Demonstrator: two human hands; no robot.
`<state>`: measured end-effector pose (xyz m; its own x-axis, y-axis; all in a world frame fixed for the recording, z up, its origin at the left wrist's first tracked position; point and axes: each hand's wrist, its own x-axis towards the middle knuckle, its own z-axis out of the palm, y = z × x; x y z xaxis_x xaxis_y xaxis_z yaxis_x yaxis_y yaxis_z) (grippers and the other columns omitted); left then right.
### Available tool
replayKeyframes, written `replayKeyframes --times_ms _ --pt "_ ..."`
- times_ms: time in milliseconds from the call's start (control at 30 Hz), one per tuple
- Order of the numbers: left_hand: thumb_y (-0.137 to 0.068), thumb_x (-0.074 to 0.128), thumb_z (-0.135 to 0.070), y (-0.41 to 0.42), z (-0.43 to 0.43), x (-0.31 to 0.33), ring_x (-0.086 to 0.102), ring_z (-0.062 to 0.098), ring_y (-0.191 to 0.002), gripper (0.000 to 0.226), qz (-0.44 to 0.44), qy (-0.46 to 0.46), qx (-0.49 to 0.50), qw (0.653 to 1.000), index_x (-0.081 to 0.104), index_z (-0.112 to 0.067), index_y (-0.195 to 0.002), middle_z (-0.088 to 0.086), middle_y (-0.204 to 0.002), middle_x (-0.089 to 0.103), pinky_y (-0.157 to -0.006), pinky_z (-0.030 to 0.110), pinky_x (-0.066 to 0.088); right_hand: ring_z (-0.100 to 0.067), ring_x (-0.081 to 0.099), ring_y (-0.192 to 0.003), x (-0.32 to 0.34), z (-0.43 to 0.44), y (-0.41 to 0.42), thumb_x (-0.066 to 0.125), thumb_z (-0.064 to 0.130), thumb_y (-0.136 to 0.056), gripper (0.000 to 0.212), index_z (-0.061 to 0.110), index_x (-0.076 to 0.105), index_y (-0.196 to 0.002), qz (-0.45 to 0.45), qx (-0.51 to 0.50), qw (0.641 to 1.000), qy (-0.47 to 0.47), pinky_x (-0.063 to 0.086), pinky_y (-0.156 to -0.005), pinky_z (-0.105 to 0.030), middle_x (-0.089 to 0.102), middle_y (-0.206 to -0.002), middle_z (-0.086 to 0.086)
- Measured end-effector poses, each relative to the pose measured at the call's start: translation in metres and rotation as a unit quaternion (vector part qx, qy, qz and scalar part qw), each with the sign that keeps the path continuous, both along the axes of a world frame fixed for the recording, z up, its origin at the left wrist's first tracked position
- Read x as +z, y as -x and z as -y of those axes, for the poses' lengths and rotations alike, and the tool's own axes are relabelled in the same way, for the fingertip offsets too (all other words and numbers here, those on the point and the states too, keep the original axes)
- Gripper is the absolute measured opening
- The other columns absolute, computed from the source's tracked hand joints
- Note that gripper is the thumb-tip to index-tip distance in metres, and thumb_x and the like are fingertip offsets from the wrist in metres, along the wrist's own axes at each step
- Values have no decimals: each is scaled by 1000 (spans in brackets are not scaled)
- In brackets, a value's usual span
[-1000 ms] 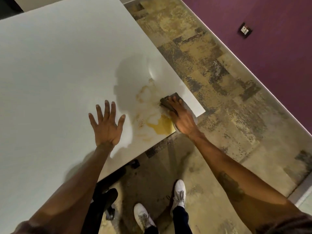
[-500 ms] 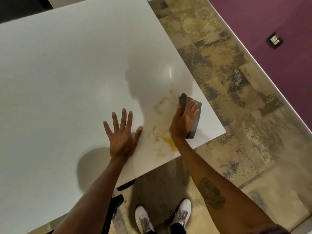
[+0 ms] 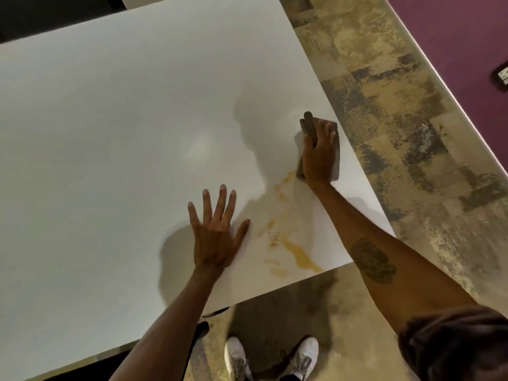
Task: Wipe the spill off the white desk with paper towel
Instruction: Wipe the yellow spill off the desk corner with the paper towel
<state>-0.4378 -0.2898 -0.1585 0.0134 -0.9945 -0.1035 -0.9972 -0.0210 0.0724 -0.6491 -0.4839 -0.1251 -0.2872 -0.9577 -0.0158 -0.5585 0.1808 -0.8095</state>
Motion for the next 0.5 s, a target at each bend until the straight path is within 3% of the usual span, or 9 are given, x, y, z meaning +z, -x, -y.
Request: replayKeyframes --times_ms 233,400,500 --pt "-102 21 -69 -1 1 -2 10 38 -159 77 -16 1 5 1000 20 -24 -164 4 -173 14 -123 68 11 -28 52 -119 5 47 13 51 27 -96 40 18 56 -135 -17 132 991 -4 41 -103 -43 53 -129 -14" --pt "-104 28 -65 -3 -2 -2 12 38 -159 75 -23 16 -3 1000 25 -20 -164 5 -172 18 -122 69 12 -30 51 -120 8 46 15 52 24 -96 42 21 53 -138 -59 177 982 -20 41 -103 -41 51 -131 -15" --pt "-105 24 -65 -3 -3 0 11 38 -159 75 -21 19 -10 1000 25 -19 -164 6 -171 18 -122 69 12 -28 50 -121 11 31 19 52 17 -96 45 21 51 -141 -78 252 965 -12 36 -100 -29 51 -131 -16"
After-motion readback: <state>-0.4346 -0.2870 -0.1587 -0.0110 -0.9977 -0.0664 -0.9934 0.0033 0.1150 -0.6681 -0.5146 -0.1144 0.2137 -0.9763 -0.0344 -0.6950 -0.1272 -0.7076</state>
